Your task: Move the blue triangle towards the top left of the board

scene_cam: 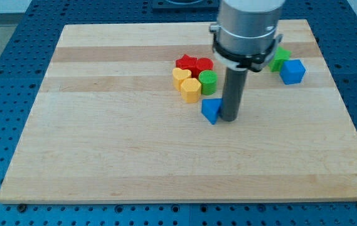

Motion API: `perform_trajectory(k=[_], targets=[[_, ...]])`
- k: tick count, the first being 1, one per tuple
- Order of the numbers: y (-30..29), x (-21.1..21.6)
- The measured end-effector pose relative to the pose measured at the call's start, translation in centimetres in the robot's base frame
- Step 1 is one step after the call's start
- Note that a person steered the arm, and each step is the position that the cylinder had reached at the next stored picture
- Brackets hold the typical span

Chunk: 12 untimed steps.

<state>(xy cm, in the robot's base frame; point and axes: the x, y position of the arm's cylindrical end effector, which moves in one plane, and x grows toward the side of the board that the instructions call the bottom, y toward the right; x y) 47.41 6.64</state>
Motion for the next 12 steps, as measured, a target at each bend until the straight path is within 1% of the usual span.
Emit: perform_trajectory(k=[3, 4, 6, 7, 9, 11, 12], targets=[[-6.1, 0.0], [-7.2, -0.5], [-8.1, -3.1], [-8.4, -5.2], [-12.9, -9.1], [-19.1, -9.2], [-19.8, -9.9]])
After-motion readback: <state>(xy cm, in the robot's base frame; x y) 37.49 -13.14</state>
